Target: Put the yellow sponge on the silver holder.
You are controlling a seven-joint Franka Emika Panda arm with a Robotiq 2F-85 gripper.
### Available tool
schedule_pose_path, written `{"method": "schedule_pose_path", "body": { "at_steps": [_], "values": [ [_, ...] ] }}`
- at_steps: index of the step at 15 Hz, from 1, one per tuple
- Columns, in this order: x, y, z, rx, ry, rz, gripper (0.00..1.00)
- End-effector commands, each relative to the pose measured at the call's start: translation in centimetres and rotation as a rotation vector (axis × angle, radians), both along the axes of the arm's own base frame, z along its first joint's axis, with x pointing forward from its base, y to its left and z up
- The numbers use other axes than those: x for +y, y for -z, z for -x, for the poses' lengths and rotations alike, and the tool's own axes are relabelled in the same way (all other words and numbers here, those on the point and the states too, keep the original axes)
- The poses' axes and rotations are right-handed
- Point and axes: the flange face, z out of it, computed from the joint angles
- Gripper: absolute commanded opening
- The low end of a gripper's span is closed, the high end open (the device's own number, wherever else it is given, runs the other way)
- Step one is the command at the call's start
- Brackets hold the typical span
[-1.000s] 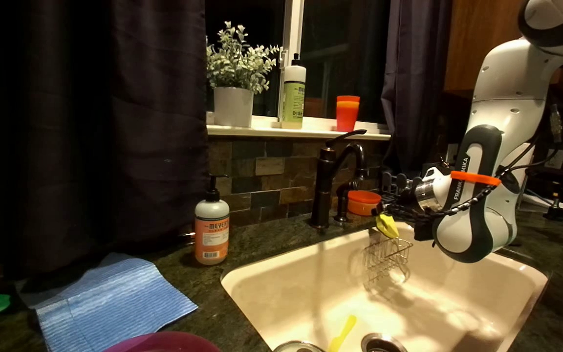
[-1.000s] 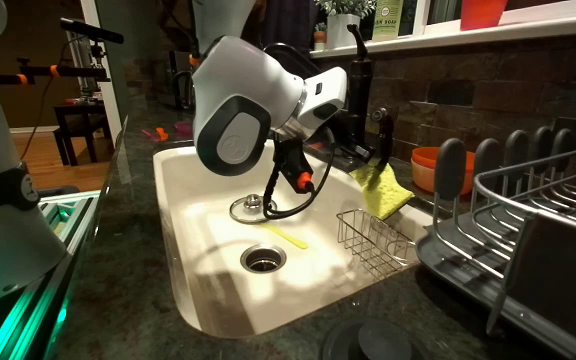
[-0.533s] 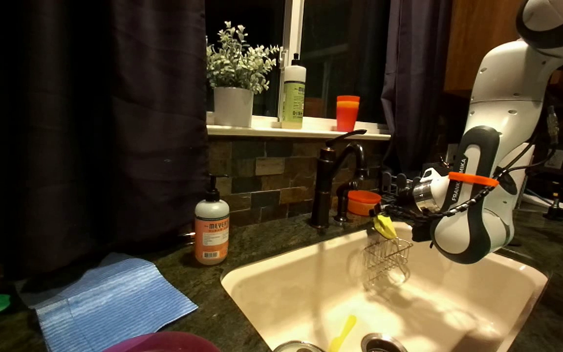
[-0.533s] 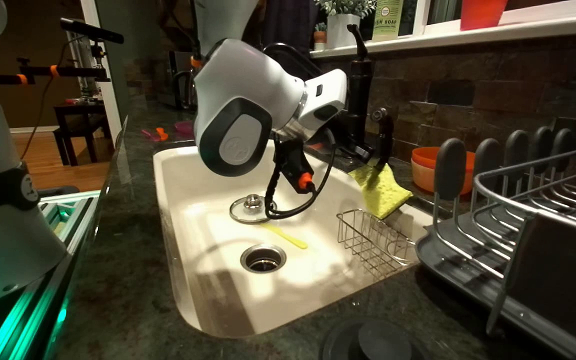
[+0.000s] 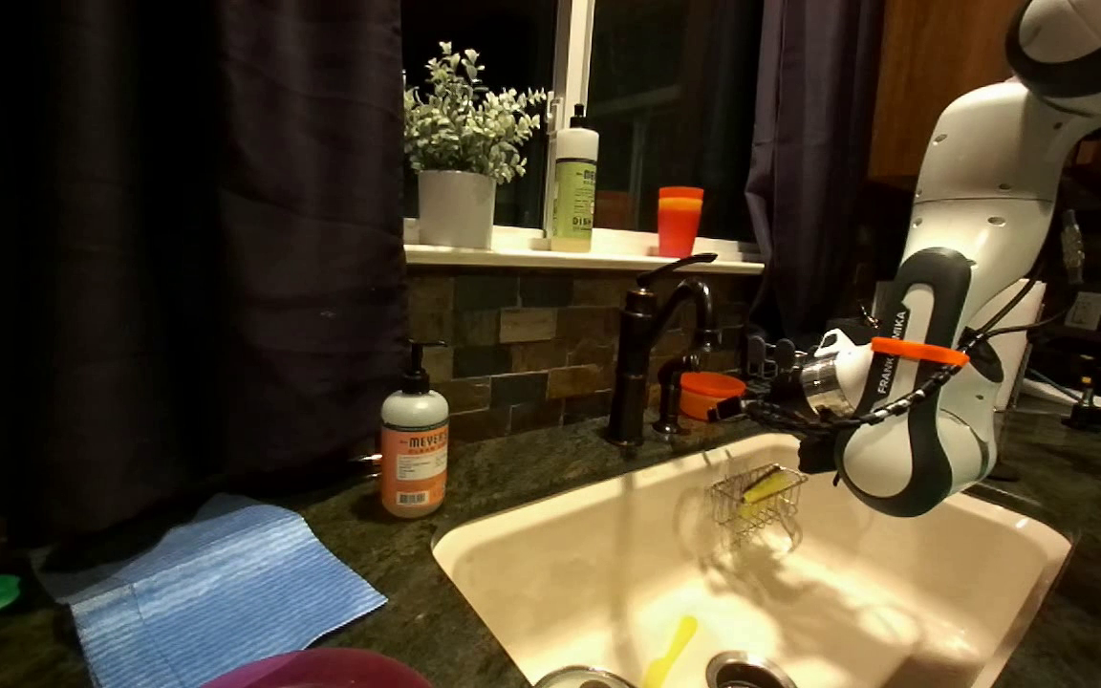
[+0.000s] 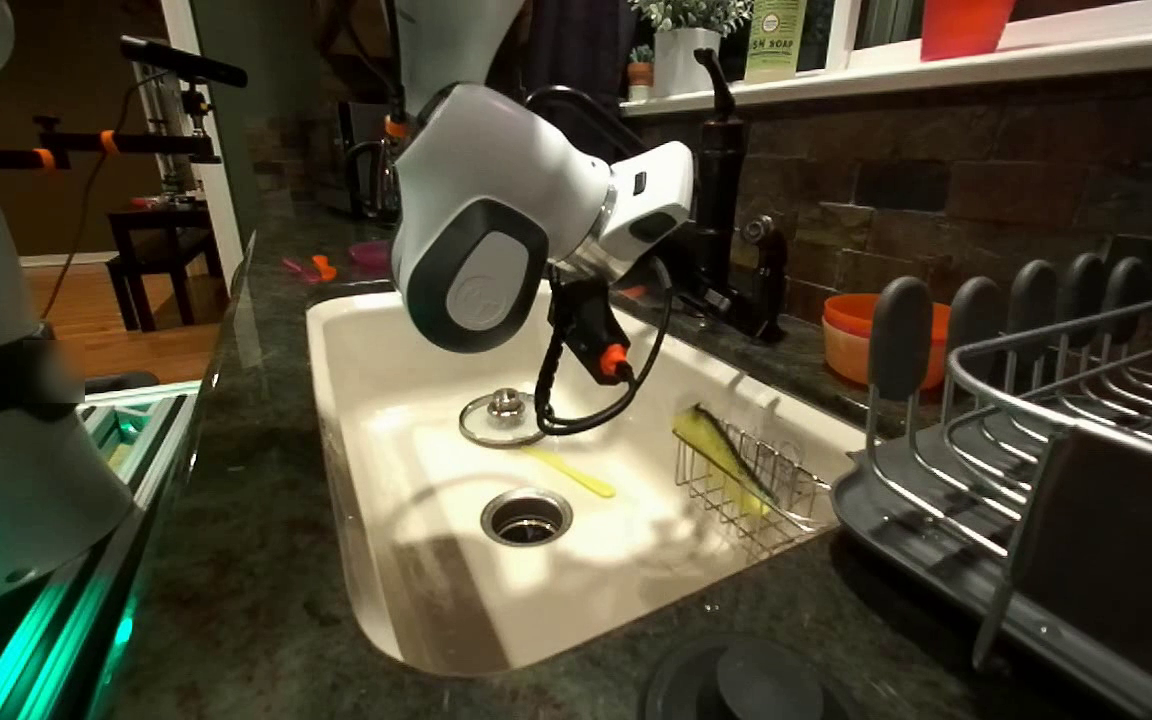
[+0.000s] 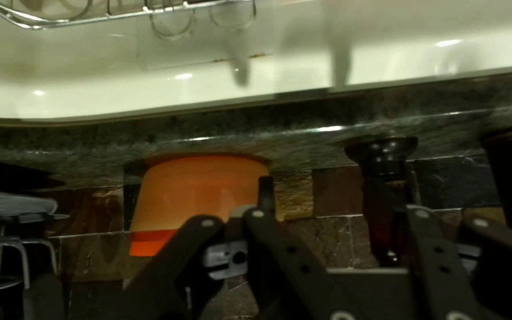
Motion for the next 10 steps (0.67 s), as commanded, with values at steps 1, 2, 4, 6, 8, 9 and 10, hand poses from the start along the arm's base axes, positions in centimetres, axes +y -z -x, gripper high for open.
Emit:
{"method": "schedule_pose_path", "body": {
  "at_steps": [1,2,4,6,8,9,10],
  "values": [
    [0.3,-0.8,0.5,-0.007,-0.006,0.014,0.86],
    [0.2,-1.1,0.8,-0.006,0.001,0.02,0.95],
    [0.2,-1.9,1.3,0.0,0.018,0.031,1.0],
    [0.4,-3.0,1.9,0.003,0.025,0.036,1.0],
    [0.3,-4.1,2.7,0.013,0.051,0.081,1.0],
    [0.3,-4.7,3.0,0.025,0.064,0.105,1.0],
    [0.2,-5.1,3.4,0.034,0.082,0.138,1.0]
  ]
}}
